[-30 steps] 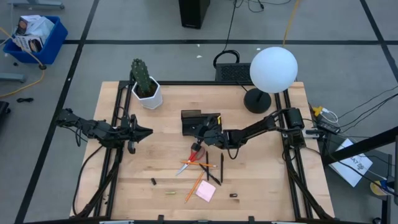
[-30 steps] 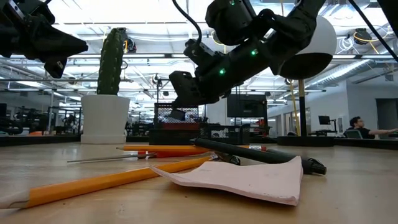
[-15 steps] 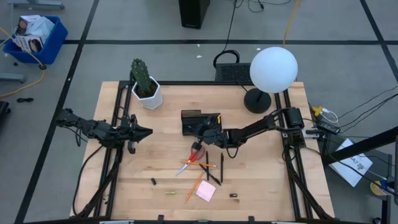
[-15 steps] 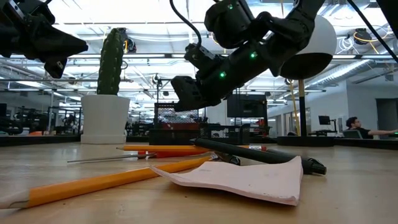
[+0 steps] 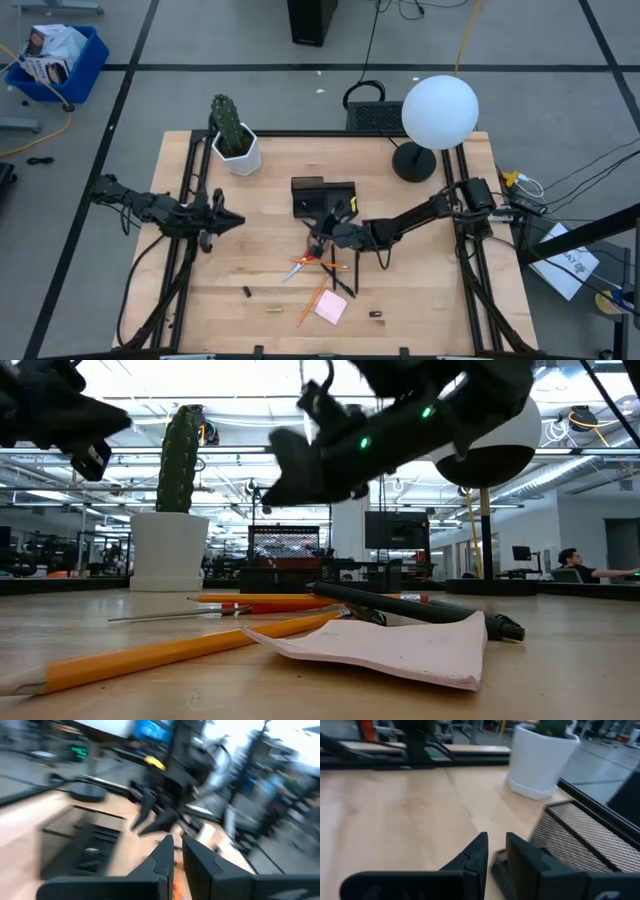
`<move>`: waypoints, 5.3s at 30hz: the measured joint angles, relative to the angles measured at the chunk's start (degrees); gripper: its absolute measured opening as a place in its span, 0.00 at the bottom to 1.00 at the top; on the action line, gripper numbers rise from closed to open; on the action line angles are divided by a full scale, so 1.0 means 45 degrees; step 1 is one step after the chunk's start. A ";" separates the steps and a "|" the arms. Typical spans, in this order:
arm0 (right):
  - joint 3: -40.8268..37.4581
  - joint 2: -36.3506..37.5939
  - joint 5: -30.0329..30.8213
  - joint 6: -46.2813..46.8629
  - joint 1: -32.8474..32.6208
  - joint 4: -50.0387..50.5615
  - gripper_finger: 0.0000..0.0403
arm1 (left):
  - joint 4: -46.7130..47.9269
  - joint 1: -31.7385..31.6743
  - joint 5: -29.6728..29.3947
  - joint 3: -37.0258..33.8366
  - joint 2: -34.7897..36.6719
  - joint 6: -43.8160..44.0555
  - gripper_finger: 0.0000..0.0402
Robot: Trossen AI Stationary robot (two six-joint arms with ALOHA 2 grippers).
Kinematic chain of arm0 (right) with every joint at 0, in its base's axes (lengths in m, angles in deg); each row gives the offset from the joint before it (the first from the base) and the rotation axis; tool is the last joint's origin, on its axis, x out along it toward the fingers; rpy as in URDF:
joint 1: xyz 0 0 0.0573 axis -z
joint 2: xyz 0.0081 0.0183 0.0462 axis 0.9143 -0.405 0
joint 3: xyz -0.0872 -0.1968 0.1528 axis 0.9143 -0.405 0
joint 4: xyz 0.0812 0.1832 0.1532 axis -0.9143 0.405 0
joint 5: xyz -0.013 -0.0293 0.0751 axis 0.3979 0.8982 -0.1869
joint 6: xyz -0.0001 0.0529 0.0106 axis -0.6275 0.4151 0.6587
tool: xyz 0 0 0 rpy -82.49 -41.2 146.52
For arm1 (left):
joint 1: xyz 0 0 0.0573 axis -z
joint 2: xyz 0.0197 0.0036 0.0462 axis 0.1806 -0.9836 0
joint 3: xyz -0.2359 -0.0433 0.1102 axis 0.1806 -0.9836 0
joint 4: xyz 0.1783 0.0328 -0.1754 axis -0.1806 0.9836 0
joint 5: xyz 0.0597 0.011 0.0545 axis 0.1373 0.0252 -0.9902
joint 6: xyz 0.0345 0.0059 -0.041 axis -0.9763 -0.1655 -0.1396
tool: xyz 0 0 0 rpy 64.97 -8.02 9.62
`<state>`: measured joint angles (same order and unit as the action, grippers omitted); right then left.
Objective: Pick and place office supplies into organizer
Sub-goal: Put the left black binder clip into the bottom left of the desk organizer
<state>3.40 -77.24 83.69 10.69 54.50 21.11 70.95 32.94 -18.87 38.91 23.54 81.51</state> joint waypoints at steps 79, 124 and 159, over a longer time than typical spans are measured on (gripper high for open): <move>0.0000 0.0837 0.0021 0.0676 -0.0862 -0.0376 0.15 | -1.1831 0.6399 0.0326 -0.1019 -1.6547 -0.0292 0.45; -0.0005 0.0828 0.0021 0.0671 -0.0858 0.0072 0.15 | -1.4452 0.4221 -0.1956 -0.0699 -1.7507 -0.1414 0.03; -0.0005 0.3193 0.0764 0.0239 -0.1868 0.2305 0.15 | -0.8854 -0.5197 0.1730 0.4645 -1.7507 -0.1438 0.02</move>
<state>3.38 -62.87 87.13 11.76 46.10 31.48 31.10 9.56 -11.08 59.81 -55.24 75.04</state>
